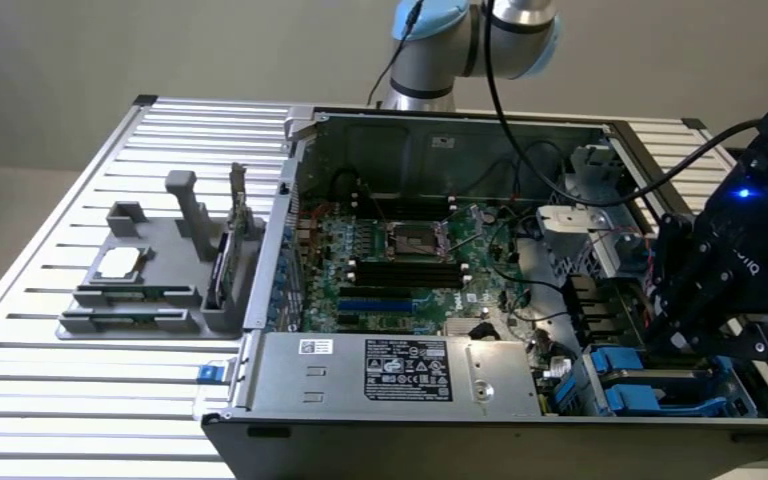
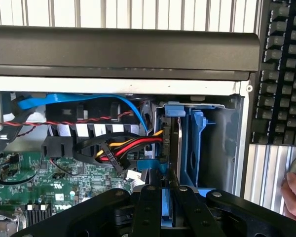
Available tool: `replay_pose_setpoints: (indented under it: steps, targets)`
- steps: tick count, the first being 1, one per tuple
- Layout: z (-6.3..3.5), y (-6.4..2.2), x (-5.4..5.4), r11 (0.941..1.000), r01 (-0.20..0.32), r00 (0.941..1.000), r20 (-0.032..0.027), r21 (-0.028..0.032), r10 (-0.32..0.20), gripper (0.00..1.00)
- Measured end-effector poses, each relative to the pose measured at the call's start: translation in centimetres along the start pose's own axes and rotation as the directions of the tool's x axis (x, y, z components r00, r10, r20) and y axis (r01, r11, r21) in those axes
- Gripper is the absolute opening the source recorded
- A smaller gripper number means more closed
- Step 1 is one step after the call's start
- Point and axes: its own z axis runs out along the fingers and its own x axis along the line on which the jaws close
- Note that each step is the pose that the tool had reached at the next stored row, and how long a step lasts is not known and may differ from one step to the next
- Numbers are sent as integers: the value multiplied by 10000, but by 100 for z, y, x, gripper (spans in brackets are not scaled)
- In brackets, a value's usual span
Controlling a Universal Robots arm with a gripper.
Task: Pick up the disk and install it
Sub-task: 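Insert the second disk wire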
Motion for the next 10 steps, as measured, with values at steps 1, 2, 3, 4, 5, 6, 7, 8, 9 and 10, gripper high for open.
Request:
replay_pose_setpoints:
  steps: [1,2,3,4,5,6,7,8,9,10]
  targets:
    - [0,1,0,10000,-4,10000,2,0,4,16]
    - [0,2,0,10000,-8,10000,3,1,8,16]
    - [0,2,0,10000,-14,10000,4,1,14,16]
    - [1,3,-1,10000,-19,10000,4,1,19,16]
    - [1,3,-1,10000,-26,10000,4,2,26,16]
    - [0,4,-2,10000,-33,10000,6,2,33,16]
    - [0,4,-4,10000,-43,10000,5,2,43,16]
    - [1,5,-5,10000,-62,10000,3,3,62,16]
    - [2,5,-6,10000,-85,10000,3,4,85,16]
    - [2,5,-6,9999,-115,9999,2,5,115,16]
